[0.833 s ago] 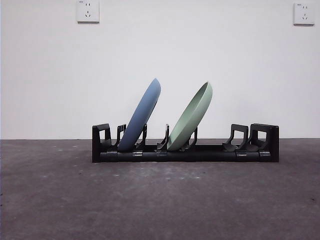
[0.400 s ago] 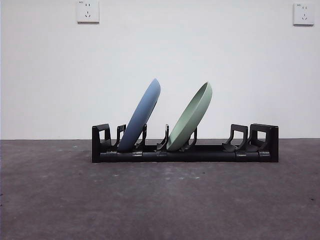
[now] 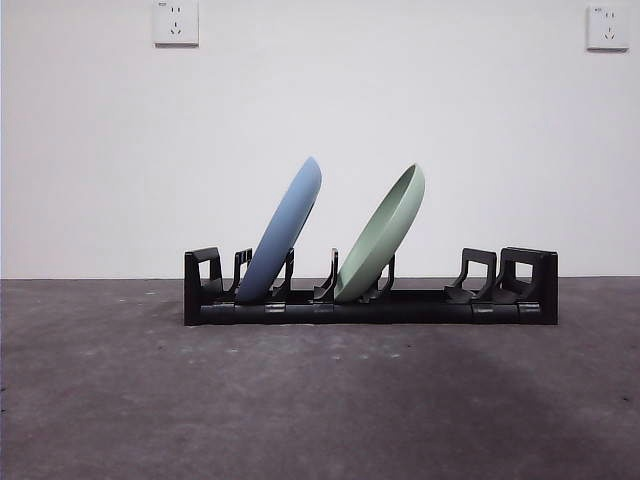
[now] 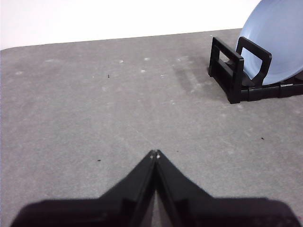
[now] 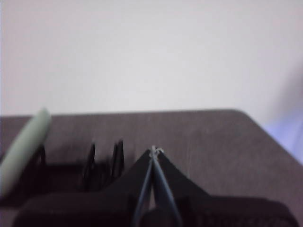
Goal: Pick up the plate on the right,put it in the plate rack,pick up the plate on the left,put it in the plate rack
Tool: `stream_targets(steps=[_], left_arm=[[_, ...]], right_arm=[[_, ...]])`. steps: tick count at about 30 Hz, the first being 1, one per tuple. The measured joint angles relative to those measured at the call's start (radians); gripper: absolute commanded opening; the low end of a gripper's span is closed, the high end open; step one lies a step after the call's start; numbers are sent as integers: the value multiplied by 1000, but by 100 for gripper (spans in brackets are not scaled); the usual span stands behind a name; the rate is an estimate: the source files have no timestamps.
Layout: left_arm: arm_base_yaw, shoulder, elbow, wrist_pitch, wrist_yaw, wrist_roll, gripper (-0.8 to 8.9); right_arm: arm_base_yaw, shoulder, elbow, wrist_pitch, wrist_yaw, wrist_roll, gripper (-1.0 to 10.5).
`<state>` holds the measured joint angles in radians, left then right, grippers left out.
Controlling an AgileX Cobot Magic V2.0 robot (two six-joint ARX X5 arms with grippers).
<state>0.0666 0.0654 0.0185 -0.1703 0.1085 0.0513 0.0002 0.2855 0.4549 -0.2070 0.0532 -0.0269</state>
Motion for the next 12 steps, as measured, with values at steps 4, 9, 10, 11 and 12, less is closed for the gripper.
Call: stream_targets(steps=[4,9,10,11,12], left_arm=[[0,0,0,0,0,0,-4],[0,0,0,0,0,0,-4],[0,0,0,0,0,0,-4],[0,0,0,0,0,0,-4],[0,0,0,0,0,0,-4]], right_arm=[[0,-97,-154,18,3,0,1],[0,-203,-307,16,3,0,1],[0,-220,-330,17,3,0,1],[0,-235,-351,17,3,0,1],[0,-247,-367,17,3,0,1]])
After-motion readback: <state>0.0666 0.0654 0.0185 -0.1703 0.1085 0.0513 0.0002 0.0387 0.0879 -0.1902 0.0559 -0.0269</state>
